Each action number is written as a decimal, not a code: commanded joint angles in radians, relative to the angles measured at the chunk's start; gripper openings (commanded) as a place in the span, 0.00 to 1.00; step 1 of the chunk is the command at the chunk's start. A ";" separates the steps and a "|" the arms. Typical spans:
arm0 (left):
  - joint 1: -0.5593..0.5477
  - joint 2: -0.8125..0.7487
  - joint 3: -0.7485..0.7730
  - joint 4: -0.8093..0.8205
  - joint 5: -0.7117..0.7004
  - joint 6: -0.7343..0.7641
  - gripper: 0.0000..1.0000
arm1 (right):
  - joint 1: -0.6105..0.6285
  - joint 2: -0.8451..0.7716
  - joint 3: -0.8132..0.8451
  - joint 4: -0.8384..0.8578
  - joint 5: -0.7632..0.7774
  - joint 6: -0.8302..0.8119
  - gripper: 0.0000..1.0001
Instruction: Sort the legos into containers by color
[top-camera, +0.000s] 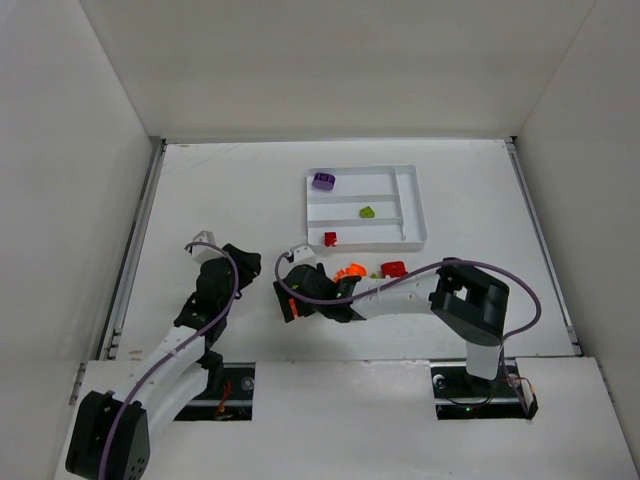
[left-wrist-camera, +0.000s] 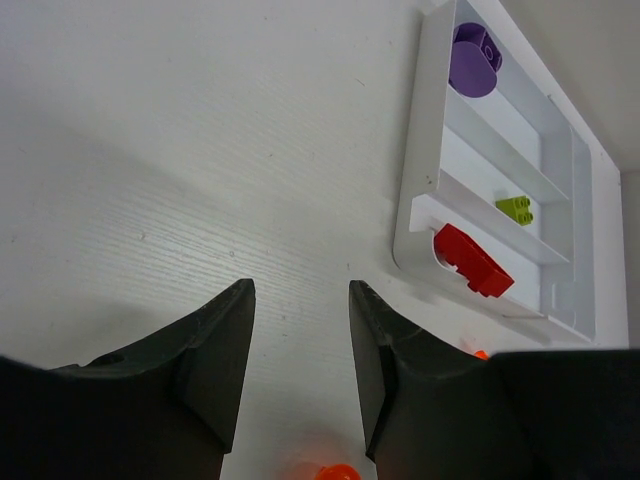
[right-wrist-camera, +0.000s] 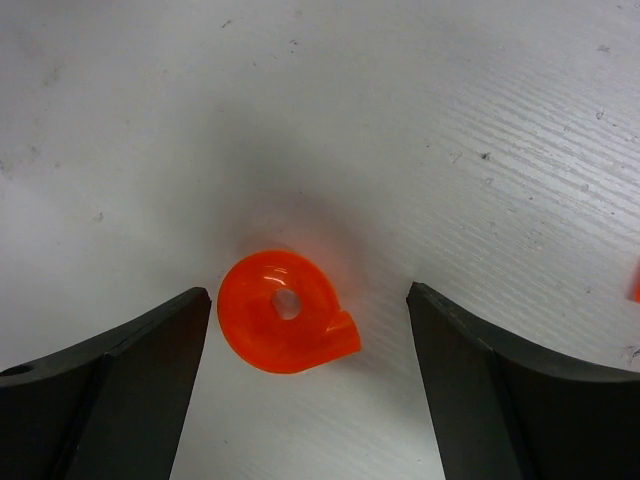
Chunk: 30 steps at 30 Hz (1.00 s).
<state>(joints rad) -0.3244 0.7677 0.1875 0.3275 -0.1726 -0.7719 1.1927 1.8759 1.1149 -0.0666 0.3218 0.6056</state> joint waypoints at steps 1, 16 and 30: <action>0.012 -0.013 -0.008 0.058 0.022 -0.017 0.40 | 0.012 0.022 0.046 -0.033 0.028 -0.009 0.86; 0.023 0.022 -0.006 0.076 0.041 -0.021 0.41 | 0.058 0.052 0.097 -0.119 0.088 -0.024 0.55; -0.126 0.099 0.049 0.116 -0.001 0.046 0.51 | -0.208 -0.343 -0.045 -0.067 0.109 -0.075 0.46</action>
<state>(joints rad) -0.4072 0.8467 0.1898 0.3779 -0.1520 -0.7650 1.1103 1.6737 1.1007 -0.1772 0.3962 0.5655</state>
